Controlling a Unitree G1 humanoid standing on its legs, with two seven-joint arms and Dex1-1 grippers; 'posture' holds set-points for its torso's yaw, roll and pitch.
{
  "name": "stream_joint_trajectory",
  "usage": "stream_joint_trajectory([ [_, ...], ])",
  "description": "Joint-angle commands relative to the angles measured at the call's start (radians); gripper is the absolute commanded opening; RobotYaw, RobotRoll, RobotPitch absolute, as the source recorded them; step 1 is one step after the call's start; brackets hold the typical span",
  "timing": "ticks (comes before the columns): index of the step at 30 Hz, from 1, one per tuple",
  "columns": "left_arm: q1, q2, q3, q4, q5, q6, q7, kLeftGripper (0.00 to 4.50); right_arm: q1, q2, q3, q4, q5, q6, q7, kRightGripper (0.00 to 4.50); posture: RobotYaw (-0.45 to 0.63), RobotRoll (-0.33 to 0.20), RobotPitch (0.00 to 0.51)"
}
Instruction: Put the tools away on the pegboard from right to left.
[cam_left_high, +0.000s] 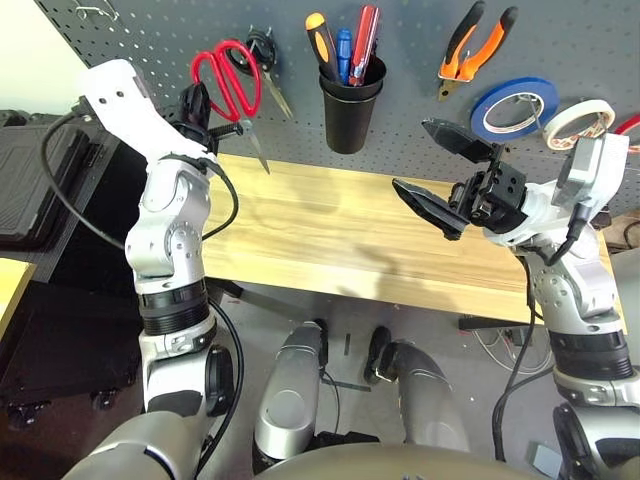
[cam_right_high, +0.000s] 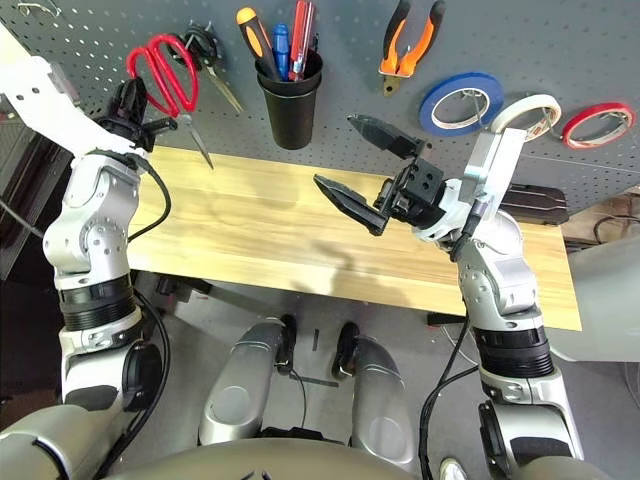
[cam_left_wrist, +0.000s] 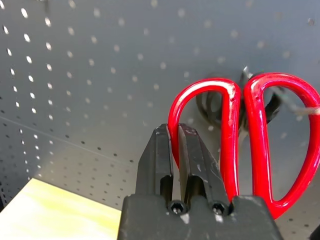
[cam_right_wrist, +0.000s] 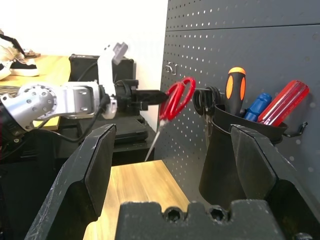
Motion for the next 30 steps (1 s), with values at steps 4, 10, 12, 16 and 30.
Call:
stream_joint_trajectory([
  [4,-0.060,0.000,-0.019,0.141,0.039,-0.075,-0.028,0.01,0.007,0.005,0.003,-0.012,-0.015,0.001,-0.015,4.50,0.26,0.000,0.234],
  [10,-0.053,0.021,-0.039,0.174,0.062,-0.093,-0.060,0.97,0.013,0.017,0.012,-0.022,-0.019,0.006,-0.025,4.50,0.26,0.000,0.238],
  [12,-0.029,0.028,-0.035,0.148,0.059,-0.083,-0.069,1.74,0.015,0.019,0.014,-0.024,-0.019,0.007,-0.028,4.50,0.26,0.000,0.238],
  [16,0.043,0.043,-0.036,0.076,0.048,-0.049,-0.083,3.32,0.023,0.026,0.018,-0.025,-0.020,0.005,-0.031,4.50,0.26,0.000,0.238],
  [30,0.365,0.100,-0.025,-0.101,0.065,-0.228,-0.249,4.47,0.107,0.116,-0.042,0.066,-0.172,0.043,-0.359,4.50,0.26,0.000,0.223],
])
